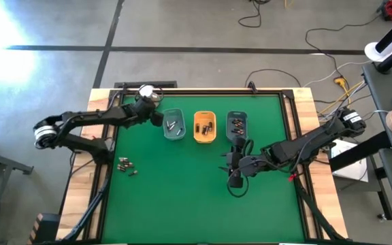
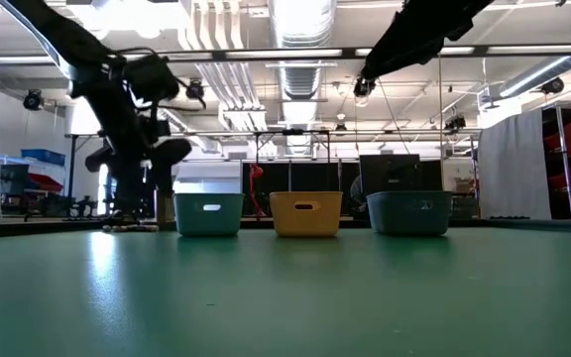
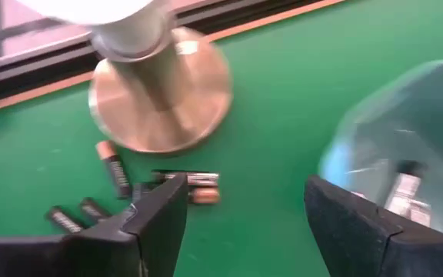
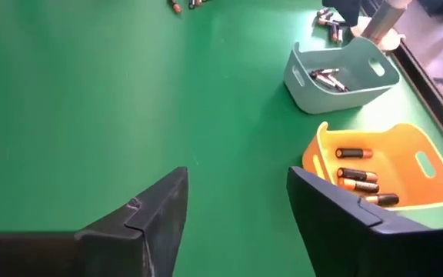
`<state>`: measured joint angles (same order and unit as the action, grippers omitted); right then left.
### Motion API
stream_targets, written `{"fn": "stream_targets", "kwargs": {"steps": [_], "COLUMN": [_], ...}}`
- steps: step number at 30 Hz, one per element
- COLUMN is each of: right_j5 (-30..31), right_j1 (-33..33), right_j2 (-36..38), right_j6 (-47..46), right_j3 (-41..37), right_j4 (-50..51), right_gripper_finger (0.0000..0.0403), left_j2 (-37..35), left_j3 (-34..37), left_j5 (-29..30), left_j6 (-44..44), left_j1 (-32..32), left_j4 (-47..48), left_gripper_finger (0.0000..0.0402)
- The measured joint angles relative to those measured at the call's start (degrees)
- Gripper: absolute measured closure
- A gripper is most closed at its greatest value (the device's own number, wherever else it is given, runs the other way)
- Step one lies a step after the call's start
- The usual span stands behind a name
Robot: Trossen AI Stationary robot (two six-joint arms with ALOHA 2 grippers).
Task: Sort batteries
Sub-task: Put the silver battery into the green bin
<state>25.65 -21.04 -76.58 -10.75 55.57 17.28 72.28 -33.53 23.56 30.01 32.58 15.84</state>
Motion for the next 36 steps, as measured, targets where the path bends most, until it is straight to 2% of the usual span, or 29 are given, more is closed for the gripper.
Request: {"fn": "stream_targets", "kwargs": {"steps": [8,17,36], "right_j5": [-0.2,-0.1,-0.1], "right_j1": [-0.7,-0.7,-0.7], "right_j2": [0.0,0.0,0.0], "right_j6": [-3.7,-3.6,-3.6], "right_j3": [-0.1,-0.1,-0.1], "right_j4": [3.8,3.6,3.6], "right_gripper_finger": [0.0172,0.0158,0.0158], "left_j2": [7.8,15.0,16.6], "left_j3": [-0.5,-0.6,-1.3], "left_j5": [-2.0,-1.9,-1.7], "left_j6": [-1.9,-4.2,-5.3], "left_j1": [8.1,10.0,9.8], "left_j4": [-2.9,-7.9,-6.6], "left_gripper_finger": [0.0164,0.0165,0.0165]}}
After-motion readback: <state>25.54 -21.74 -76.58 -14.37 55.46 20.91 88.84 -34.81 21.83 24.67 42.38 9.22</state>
